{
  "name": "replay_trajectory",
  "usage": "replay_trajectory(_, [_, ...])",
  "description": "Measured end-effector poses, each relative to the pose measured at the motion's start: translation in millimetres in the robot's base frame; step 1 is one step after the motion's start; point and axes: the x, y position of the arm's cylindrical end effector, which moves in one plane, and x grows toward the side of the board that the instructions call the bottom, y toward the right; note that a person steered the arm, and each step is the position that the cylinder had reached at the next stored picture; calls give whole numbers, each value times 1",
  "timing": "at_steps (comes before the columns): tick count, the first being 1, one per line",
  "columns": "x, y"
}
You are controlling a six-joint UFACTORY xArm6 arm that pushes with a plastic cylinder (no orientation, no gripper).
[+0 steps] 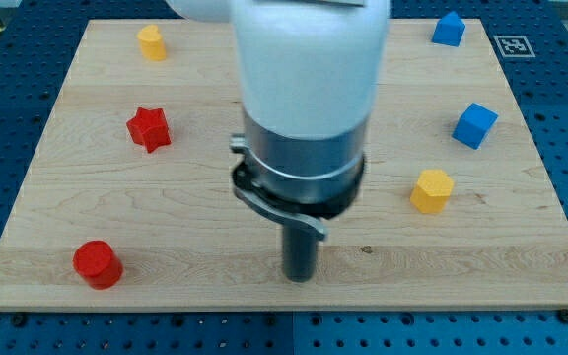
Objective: Move your arm to the right of the hexagon
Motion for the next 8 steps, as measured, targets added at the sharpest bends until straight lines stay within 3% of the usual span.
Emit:
replay_trajectory(2, [2, 81])
replay_trajectory(6, [7, 118])
replay_trajectory(7, [5, 170])
replay_trajectory(8, [-18, 185])
